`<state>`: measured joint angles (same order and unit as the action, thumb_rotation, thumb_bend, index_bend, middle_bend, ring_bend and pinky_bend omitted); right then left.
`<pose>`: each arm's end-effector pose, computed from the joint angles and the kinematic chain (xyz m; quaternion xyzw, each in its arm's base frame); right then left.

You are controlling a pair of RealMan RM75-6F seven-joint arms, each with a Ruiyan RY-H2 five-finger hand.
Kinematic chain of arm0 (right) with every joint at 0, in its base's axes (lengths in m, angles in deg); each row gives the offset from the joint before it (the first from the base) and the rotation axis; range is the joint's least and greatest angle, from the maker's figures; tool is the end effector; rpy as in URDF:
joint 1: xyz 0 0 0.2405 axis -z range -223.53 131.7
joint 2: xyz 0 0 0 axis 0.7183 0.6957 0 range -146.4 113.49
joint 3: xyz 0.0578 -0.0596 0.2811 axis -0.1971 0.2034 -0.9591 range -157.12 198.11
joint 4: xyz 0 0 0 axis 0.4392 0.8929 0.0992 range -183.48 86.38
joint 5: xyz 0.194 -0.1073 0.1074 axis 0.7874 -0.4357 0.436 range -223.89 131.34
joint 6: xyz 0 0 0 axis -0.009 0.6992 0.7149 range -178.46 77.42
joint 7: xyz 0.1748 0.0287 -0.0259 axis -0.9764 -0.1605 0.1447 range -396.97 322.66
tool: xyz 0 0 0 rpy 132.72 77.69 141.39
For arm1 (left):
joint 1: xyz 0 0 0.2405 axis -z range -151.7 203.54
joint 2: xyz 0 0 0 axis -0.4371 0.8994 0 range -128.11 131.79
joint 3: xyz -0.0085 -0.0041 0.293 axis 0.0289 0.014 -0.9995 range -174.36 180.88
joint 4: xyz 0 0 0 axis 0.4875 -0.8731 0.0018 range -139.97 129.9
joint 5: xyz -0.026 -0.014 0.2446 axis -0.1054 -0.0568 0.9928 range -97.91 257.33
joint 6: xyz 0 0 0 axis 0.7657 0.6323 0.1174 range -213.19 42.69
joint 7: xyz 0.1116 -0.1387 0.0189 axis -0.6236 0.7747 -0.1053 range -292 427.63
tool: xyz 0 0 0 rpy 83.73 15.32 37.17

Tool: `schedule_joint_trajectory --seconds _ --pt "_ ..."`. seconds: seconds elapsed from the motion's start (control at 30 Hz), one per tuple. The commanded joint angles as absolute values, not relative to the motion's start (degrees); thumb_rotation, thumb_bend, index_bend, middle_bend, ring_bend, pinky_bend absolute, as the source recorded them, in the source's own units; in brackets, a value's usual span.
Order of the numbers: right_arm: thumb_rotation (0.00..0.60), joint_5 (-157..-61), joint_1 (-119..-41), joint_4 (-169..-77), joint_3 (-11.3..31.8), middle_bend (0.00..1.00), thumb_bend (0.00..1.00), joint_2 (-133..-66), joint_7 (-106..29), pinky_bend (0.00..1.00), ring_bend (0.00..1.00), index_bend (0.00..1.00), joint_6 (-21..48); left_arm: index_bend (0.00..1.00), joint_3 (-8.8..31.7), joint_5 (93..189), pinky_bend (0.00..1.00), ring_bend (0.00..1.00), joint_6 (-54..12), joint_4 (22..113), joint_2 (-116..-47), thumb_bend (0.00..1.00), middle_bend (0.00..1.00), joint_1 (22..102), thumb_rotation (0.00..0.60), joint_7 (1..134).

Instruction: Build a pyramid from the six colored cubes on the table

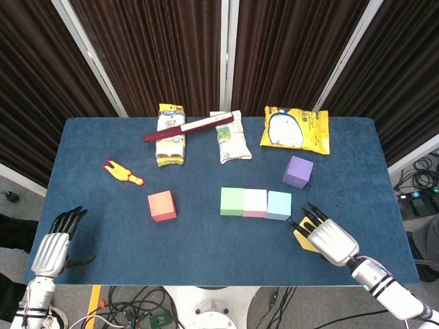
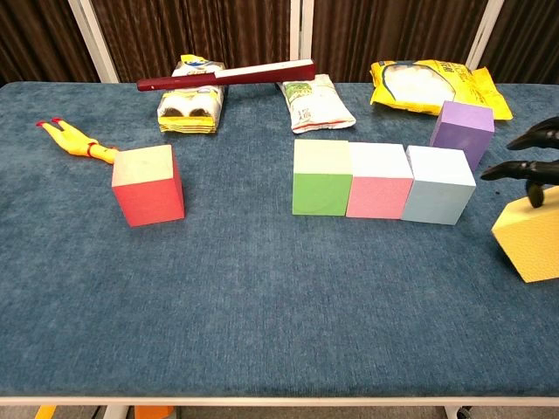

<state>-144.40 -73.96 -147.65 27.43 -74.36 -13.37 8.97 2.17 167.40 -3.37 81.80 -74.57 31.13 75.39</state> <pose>-0.2727 -0.2718 0.0637 0.8801 -0.1582 0.2118 0.3944 -0.3537 0.2049 0.0480 -0.5778 -0.4869 -0.4254 0.4980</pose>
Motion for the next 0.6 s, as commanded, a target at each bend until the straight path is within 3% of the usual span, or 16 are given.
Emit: schedule_joint_trajectory --seconds 0.03,0.4,0.53,0.6 --pt "0.6 -144.71 -73.21 -147.91 27.93 0.61 0.0 -73.65 -14.13 0.0 0.04 0.0 9.63 0.09 2.13 167.45 0.04 0.0 -3.35 81.84 -74.53 0.0 0.03 31.13 0.6 75.43" --pt "0.6 -144.75 -69.1 -148.66 28.4 0.63 0.0 -71.28 -14.8 0.0 0.05 0.0 14.54 0.09 2.06 167.83 0.04 0.0 -3.19 81.99 -74.5 0.0 0.03 31.23 0.6 75.41" --pt "0.6 -145.57 -67.52 -147.91 28.46 0.55 0.0 -71.74 -17.01 0.0 0.05 0.0 17.1 0.09 2.08 168.06 0.04 0.0 -3.12 82.06 -74.53 0.0 0.03 31.34 0.6 75.44" --pt "0.6 -145.55 -67.48 -148.12 28.26 0.47 0.0 -71.24 -17.37 0.0 0.03 0.0 17.08 0.09 2.06 168.16 0.04 0.0 -3.14 82.16 -74.46 0.0 0.03 31.4 0.6 75.39"
